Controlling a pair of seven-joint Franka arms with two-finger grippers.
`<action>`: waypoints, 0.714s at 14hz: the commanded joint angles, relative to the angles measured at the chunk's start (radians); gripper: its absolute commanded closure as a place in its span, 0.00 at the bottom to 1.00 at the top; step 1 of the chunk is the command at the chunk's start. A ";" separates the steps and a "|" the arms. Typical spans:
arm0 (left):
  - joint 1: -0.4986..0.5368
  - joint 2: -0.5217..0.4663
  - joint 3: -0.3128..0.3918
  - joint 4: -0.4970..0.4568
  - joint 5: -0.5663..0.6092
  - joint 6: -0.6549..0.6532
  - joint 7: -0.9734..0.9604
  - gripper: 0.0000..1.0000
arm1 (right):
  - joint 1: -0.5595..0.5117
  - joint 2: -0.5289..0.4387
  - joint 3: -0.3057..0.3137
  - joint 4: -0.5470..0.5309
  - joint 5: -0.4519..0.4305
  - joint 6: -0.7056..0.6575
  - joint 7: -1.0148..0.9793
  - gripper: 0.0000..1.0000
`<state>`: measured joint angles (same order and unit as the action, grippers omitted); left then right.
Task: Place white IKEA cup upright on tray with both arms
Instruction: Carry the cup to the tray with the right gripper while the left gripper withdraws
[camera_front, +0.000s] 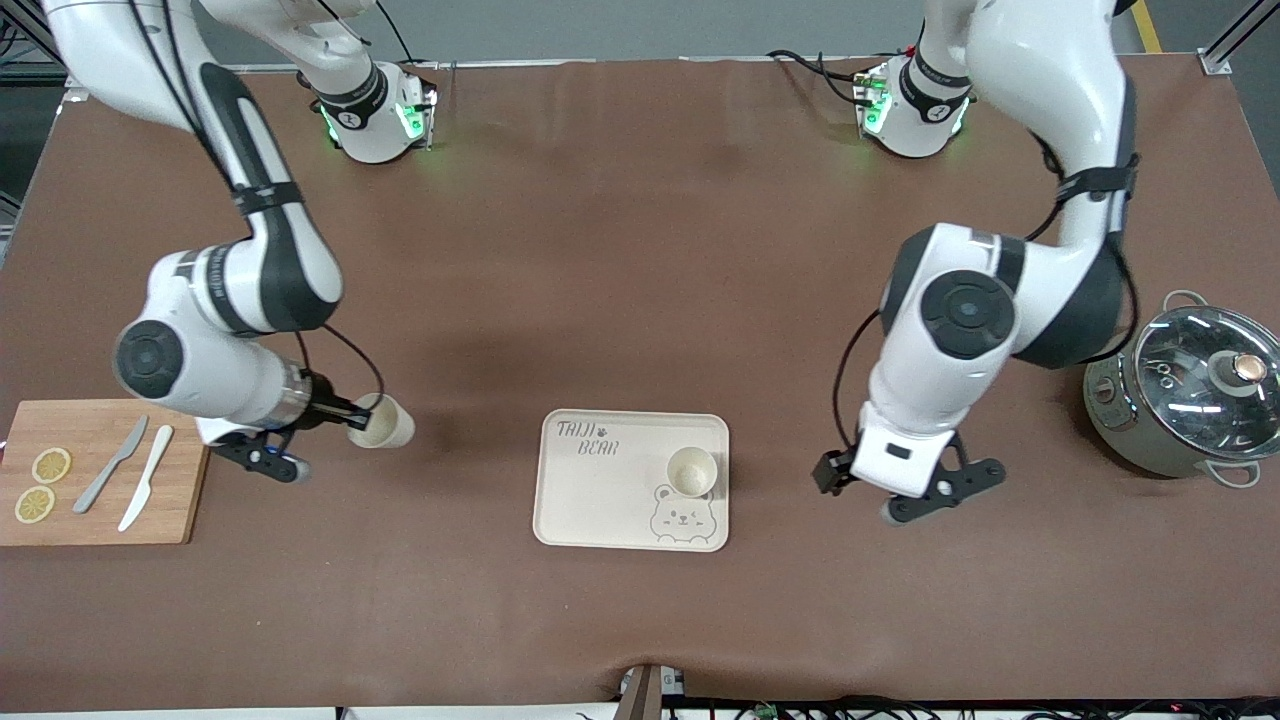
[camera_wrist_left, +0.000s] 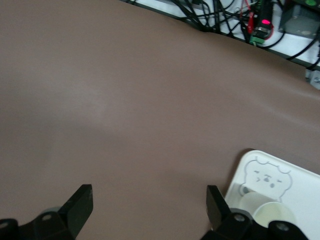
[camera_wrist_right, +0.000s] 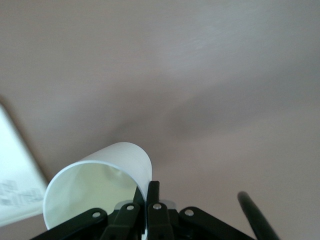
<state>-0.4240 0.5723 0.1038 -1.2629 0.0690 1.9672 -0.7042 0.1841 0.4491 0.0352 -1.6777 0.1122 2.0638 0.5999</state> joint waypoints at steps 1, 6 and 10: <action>0.033 -0.081 -0.003 -0.030 0.026 -0.089 0.038 0.00 | 0.073 0.110 -0.009 0.159 0.017 -0.020 0.176 1.00; 0.111 -0.181 -0.003 -0.036 0.026 -0.206 0.179 0.00 | 0.199 0.250 -0.008 0.337 0.044 -0.010 0.470 1.00; 0.185 -0.264 -0.007 -0.035 0.025 -0.325 0.285 0.00 | 0.276 0.305 -0.008 0.363 0.063 0.024 0.581 1.00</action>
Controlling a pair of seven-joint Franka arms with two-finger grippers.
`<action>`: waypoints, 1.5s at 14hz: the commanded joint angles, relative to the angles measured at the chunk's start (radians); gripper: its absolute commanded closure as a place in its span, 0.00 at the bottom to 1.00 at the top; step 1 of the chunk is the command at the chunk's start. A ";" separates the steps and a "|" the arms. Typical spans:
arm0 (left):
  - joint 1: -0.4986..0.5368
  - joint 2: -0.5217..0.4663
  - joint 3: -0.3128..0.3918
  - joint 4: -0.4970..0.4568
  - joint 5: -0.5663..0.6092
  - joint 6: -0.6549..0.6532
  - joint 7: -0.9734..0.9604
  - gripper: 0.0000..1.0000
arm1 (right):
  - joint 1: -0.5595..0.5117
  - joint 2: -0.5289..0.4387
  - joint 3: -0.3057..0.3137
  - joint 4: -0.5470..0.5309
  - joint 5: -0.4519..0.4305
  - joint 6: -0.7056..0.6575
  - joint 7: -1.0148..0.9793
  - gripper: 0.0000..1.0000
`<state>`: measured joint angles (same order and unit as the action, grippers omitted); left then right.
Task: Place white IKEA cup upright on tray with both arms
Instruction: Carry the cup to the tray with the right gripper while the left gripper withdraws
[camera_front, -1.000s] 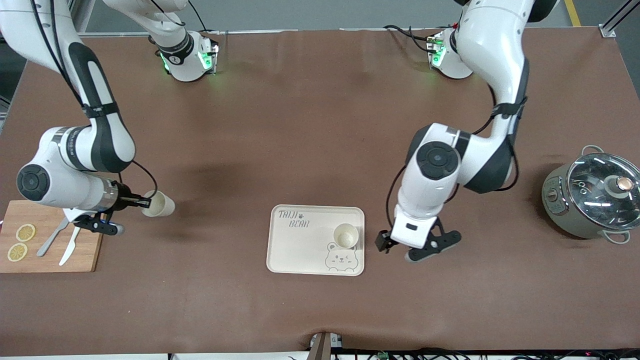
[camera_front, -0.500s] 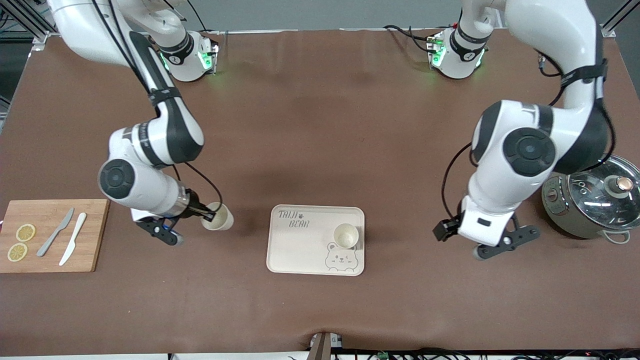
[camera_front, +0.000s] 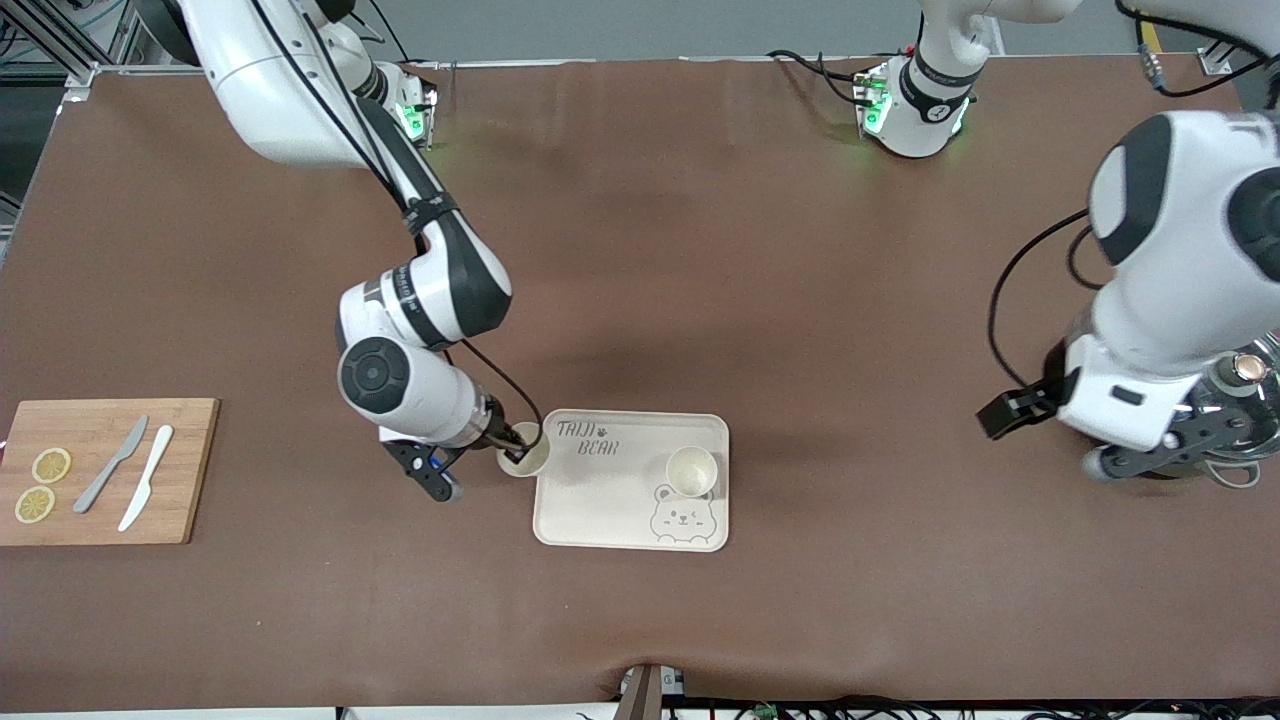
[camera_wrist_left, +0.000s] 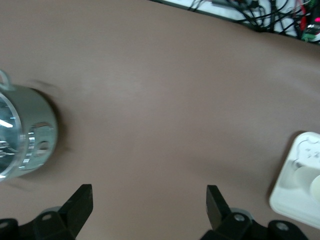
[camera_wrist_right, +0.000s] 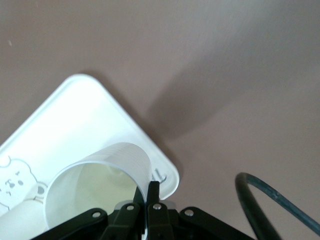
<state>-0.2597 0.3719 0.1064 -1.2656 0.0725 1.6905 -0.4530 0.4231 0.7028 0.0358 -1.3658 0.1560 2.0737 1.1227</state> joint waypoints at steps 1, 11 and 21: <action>0.033 -0.082 -0.011 -0.034 0.014 -0.070 0.037 0.00 | 0.046 0.069 -0.008 0.053 0.019 0.041 0.077 1.00; 0.108 -0.255 -0.014 -0.118 0.004 -0.192 0.221 0.00 | 0.057 0.126 -0.013 0.042 0.003 0.112 0.083 1.00; 0.108 -0.430 -0.016 -0.302 -0.002 -0.151 0.250 0.00 | 0.022 -0.021 -0.021 0.111 -0.033 -0.137 0.075 0.00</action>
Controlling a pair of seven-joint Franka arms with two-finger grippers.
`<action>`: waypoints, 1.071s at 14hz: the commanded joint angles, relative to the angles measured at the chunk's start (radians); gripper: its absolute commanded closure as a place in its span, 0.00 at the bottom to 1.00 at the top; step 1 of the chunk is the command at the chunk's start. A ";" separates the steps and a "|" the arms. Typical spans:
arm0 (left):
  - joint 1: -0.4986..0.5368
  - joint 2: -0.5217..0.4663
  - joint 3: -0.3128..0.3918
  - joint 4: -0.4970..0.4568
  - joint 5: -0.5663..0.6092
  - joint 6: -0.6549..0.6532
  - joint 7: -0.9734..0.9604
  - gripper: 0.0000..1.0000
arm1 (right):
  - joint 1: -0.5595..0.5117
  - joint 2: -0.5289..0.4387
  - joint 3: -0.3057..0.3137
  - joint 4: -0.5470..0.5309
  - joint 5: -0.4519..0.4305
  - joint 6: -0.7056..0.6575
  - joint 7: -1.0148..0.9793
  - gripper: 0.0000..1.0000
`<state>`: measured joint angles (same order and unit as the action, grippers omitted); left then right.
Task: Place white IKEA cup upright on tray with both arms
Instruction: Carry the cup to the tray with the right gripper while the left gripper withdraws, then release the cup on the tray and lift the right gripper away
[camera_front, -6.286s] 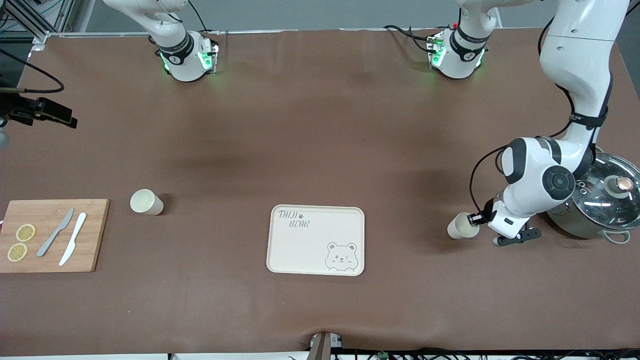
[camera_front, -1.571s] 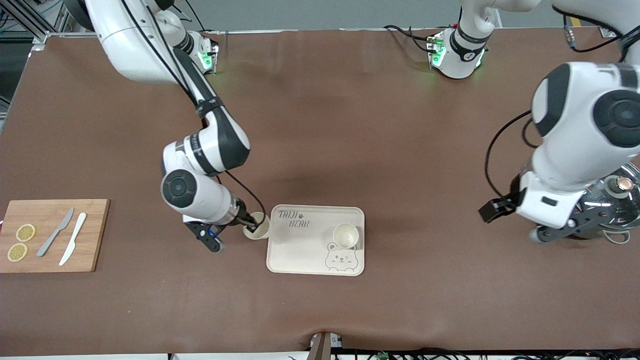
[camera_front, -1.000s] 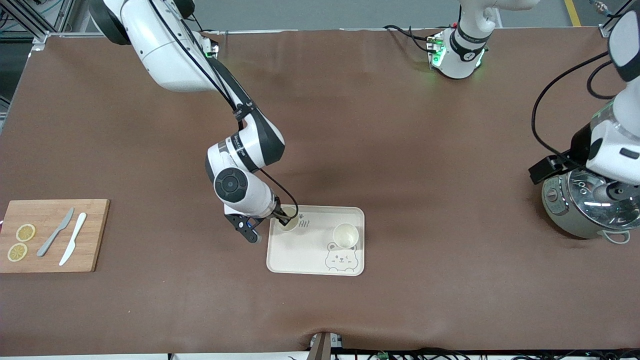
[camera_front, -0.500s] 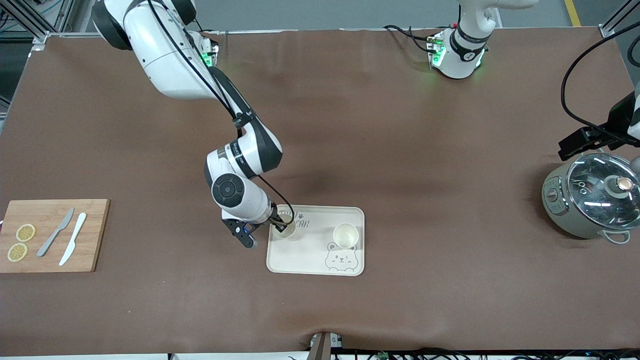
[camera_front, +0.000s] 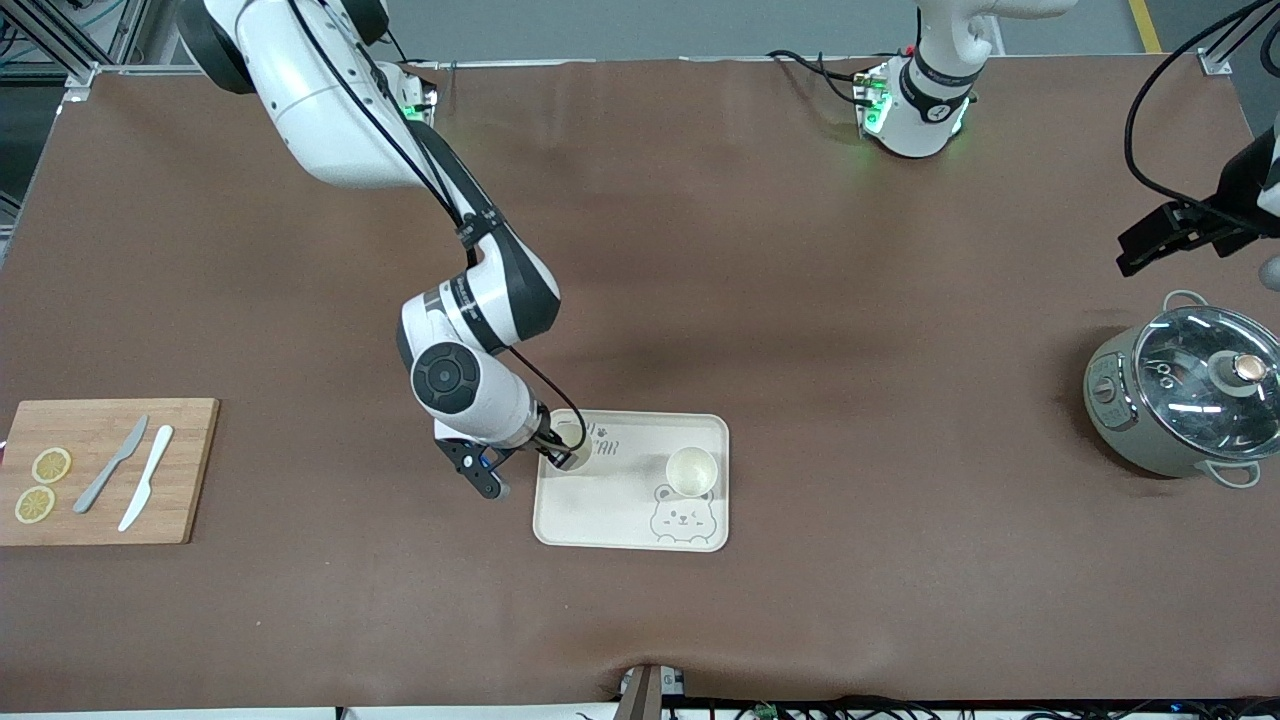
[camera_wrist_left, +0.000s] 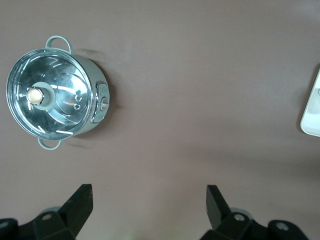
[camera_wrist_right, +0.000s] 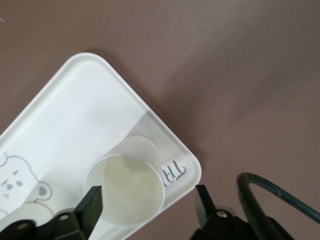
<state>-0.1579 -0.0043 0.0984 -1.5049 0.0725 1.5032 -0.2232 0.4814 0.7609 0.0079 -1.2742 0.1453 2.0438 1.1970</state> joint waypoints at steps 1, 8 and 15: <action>0.008 -0.049 -0.008 -0.069 -0.003 0.040 0.047 0.00 | -0.058 -0.113 0.010 0.021 -0.024 -0.147 0.010 0.00; 0.003 -0.034 -0.008 -0.070 -0.003 0.058 0.056 0.00 | -0.231 -0.356 0.017 -0.026 -0.041 -0.402 -0.105 0.00; -0.002 -0.028 -0.008 -0.077 -0.003 0.045 0.061 0.00 | -0.453 -0.522 0.061 -0.102 -0.050 -0.589 -0.708 0.00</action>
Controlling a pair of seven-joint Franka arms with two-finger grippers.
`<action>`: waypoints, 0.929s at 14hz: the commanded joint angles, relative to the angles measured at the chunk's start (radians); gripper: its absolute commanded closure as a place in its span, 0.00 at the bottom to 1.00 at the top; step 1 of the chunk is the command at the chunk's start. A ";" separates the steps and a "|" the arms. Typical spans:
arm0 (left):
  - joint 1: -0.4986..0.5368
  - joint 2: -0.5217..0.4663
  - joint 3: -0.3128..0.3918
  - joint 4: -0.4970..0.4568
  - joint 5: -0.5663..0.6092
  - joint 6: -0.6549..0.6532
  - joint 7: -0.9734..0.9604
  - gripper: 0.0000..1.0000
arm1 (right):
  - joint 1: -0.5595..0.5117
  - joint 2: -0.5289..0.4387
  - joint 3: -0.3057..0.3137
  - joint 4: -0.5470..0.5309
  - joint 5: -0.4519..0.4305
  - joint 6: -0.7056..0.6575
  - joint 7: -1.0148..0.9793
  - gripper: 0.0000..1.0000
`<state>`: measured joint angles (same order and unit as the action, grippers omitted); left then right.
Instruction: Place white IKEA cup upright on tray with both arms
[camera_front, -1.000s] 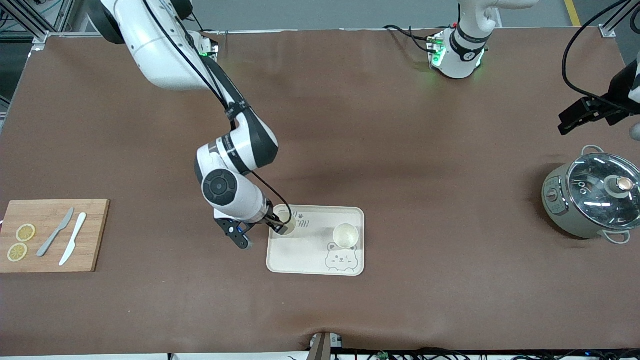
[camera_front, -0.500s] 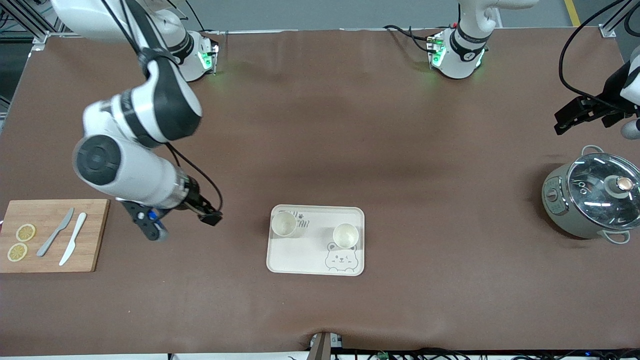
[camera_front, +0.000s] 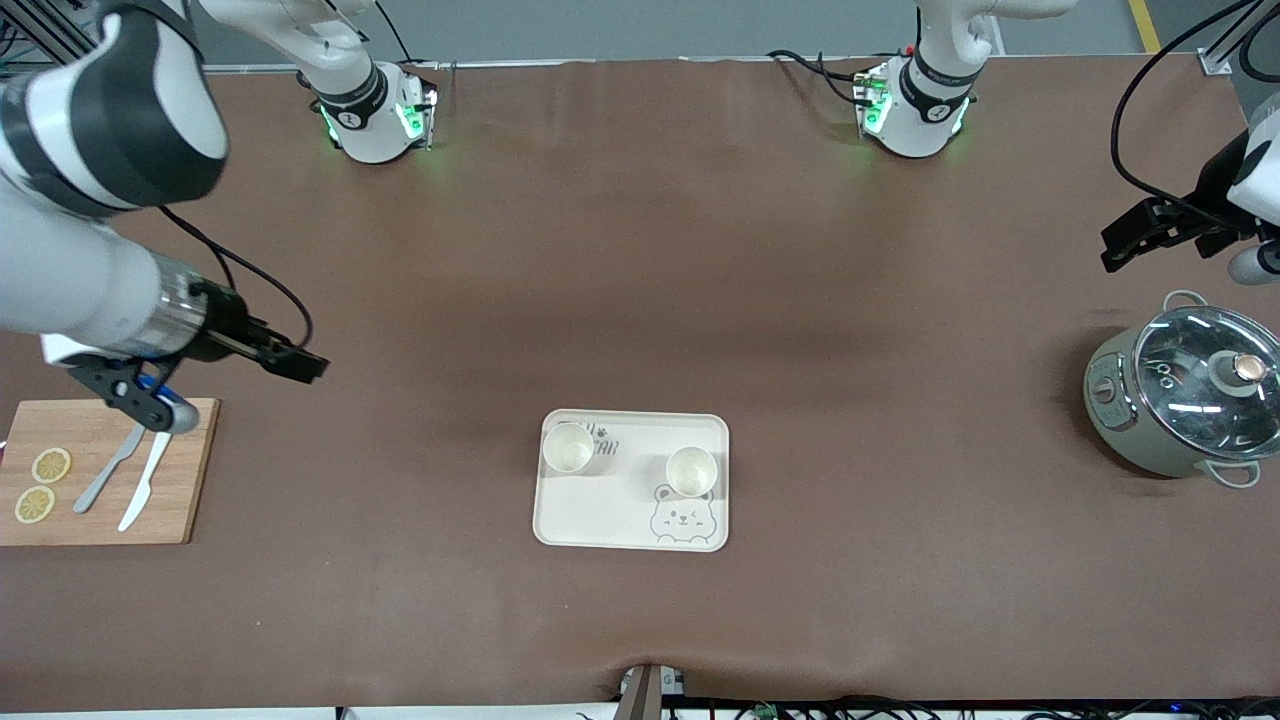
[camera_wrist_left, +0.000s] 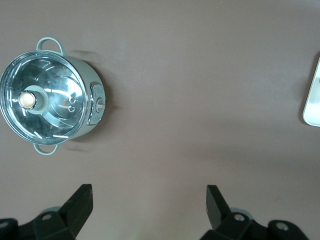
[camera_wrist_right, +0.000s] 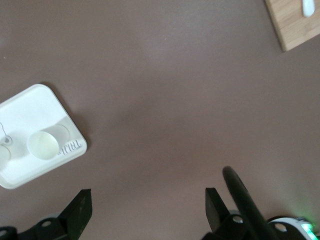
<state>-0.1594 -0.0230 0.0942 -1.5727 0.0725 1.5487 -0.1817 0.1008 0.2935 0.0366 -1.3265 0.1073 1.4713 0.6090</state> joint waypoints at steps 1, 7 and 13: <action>0.000 -0.011 -0.005 -0.009 -0.003 -0.002 0.019 0.00 | -0.088 -0.069 0.028 -0.050 -0.014 -0.028 -0.202 0.00; -0.002 -0.018 -0.005 -0.009 -0.003 -0.013 0.019 0.00 | -0.208 -0.166 0.013 -0.051 -0.026 -0.075 -0.546 0.00; 0.006 -0.020 -0.021 0.000 -0.029 -0.021 0.019 0.00 | -0.145 -0.266 -0.041 -0.092 -0.067 -0.083 -0.558 0.00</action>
<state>-0.1615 -0.0266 0.0798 -1.5729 0.0681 1.5410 -0.1811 -0.0659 0.0670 0.0144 -1.3699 0.0690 1.3783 0.0704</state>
